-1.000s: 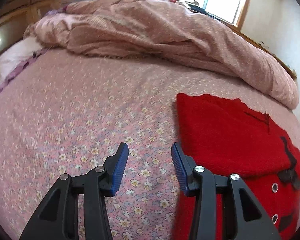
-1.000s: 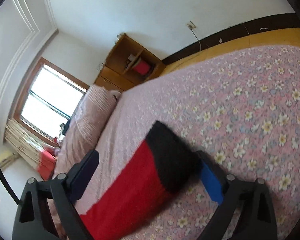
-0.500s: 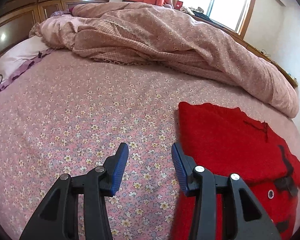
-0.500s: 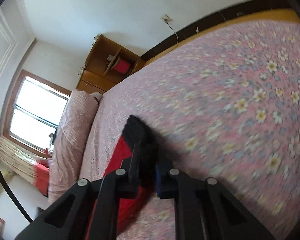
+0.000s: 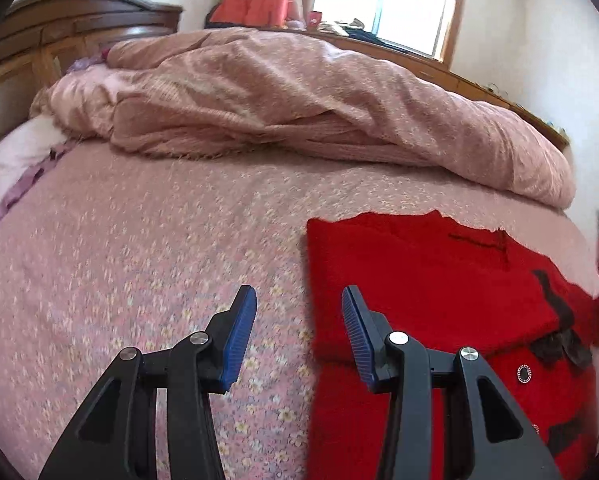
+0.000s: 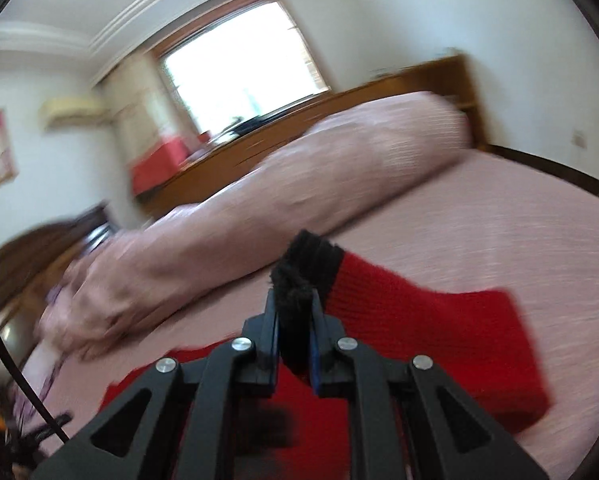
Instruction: Fold small clothes
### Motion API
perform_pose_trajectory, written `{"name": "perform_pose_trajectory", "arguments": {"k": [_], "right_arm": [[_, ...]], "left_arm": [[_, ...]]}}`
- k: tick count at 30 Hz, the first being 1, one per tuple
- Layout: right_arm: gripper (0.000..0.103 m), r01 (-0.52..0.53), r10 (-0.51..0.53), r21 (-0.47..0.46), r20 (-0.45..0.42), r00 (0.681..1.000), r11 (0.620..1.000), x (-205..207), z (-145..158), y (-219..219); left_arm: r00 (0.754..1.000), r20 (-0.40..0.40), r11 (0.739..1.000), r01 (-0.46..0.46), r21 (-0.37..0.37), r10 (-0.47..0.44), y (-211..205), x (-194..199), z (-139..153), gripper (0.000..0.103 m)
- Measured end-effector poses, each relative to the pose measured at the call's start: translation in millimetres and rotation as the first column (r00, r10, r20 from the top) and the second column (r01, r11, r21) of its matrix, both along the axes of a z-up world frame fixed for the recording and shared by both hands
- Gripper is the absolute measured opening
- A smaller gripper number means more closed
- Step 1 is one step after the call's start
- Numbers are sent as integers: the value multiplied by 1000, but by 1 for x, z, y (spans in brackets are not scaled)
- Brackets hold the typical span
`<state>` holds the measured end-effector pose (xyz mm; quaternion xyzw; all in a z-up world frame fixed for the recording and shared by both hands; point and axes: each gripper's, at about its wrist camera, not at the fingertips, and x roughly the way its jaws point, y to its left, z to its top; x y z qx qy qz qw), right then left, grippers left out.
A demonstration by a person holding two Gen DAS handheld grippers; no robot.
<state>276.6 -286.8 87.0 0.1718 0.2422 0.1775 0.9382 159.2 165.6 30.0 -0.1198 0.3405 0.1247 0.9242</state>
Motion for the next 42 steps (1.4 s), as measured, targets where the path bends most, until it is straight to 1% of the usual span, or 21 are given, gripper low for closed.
{"name": "perform_pose_trajectory", "arguments": {"k": [2,4,6,8,11,12,15,18,20,24,25,26,27,28,29,31,32,34,37,39,42], "right_arm": [[11,-86,86,-18,-9,996,996,-1,5,57],[11,-140,140,-17,15,990,990,-8,9,98],[11,-168,170,-50,32,985,984,-13,13,138],[11,-190,195,-97,44,980,977,-11,11,170],[11,-215,219,-126,20,975,968,-15,2,203],[11,-219,223,-130,14,975,967,-21,-4,207],[11,-222,223,-142,-6,975,965,-18,-17,218],[11,-246,248,-114,-2,969,963,-18,-26,213],[12,-279,280,-103,-11,960,955,-16,-32,218],[15,-378,372,-91,-83,925,921,-15,-54,232],[17,-405,397,-84,-95,913,911,-16,-59,235],[30,-448,439,-62,-118,891,892,-17,-64,239],[40,-481,473,-40,-128,872,876,-19,-68,240],[55,-509,503,-24,-123,855,860,-22,-68,240],[59,-523,518,-27,-105,849,852,-27,-66,238],[60,-513,507,-59,-95,857,856,-35,-62,229],[64,-507,500,-69,-97,861,859,-38,-59,218],[67,-502,494,-60,-108,863,863,-43,-57,195],[69,-467,453,-75,-155,878,881,-51,-58,147],[69,-413,390,-104,-192,901,905,-56,-59,106],[69,-330,305,-107,-203,931,938,-65,-68,43]], "left_arm": [[999,7,998,49,39,-49,-4,5,6,39],[998,18,996,58,66,-59,-3,7,12,39],[997,24,997,71,36,-71,1,7,13,39],[996,34,996,81,-29,-80,7,4,13,39],[997,30,996,73,-50,-72,10,4,14,39],[997,36,996,69,-50,-68,12,3,17,39],[997,49,996,67,-53,-65,13,1,22,39],[996,60,997,72,-39,-69,12,0,27,39],[996,58,998,63,-25,-61,11,0,27,39],[998,39,998,51,-35,-50,14,3,24,39],[998,34,998,48,-36,-47,14,3,23,39],[998,30,998,48,-34,-46,14,4,21,39],[999,26,998,47,-32,-46,14,4,20,39],[999,21,998,47,-30,-46,14,5,19,39],[999,19,998,48,-29,-48,14,6,18,39],[999,14,998,51,-26,-51,12,6,16,39],[998,12,998,55,-25,-54,12,7,15,39],[998,5,998,64,-25,-64,9,8,14,39],[996,3,996,85,-34,-85,5,10,13,39],[995,-2,994,103,-24,-103,-1,11,11,39],[991,-21,991,130,5,-130,-13,13,5,39]]}}
